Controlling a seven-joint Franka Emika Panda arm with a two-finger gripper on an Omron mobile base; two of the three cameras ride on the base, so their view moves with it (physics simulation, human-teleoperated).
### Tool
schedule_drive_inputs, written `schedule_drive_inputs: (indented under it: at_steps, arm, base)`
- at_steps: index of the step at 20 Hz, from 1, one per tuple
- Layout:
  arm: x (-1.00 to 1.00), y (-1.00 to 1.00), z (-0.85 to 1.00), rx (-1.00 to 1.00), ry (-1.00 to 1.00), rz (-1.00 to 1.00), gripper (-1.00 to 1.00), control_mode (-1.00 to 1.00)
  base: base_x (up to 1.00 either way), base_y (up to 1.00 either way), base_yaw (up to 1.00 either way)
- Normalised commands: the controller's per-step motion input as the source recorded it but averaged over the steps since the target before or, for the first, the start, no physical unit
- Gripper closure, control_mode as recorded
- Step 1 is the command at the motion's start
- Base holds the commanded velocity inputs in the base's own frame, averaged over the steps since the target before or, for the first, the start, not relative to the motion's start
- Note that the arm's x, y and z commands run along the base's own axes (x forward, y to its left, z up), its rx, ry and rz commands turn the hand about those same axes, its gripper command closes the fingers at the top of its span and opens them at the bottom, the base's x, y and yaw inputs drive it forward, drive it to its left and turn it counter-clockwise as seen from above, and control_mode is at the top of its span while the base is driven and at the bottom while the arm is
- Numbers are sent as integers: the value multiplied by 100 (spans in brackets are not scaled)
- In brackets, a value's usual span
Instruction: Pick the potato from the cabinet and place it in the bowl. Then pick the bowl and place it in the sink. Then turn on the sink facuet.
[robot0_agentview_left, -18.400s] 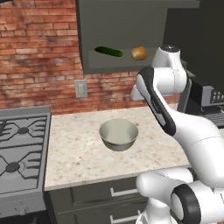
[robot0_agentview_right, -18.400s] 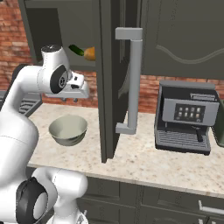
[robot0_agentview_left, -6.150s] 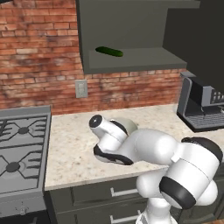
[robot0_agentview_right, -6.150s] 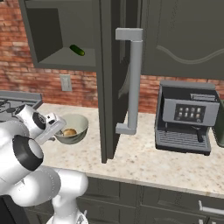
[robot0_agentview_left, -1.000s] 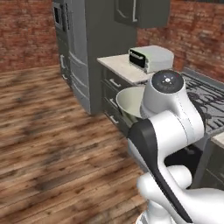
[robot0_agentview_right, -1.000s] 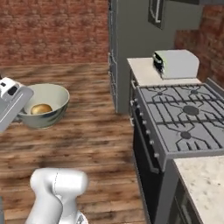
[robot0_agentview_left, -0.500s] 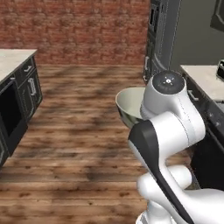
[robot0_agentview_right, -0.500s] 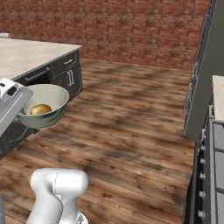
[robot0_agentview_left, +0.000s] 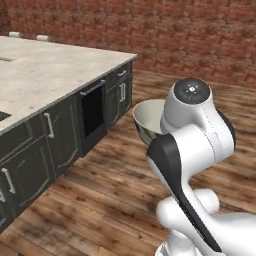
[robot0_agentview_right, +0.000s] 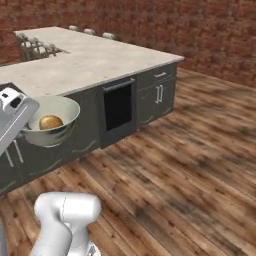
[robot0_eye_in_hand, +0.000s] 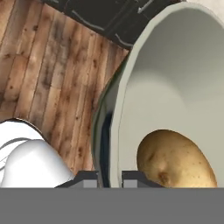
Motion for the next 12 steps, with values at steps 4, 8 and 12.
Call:
schedule_drive_inputs:
  at_steps: [4,8,12]
  arm:
    - [0,0,0,0,0,0,100,100]
    - [0,0,0,0,0,0,100,100]
    - [0,0,0,0,0,0,100,100]
  base:
    - [0,0,82]
    - [27,0,82]
    - [88,-9,72]
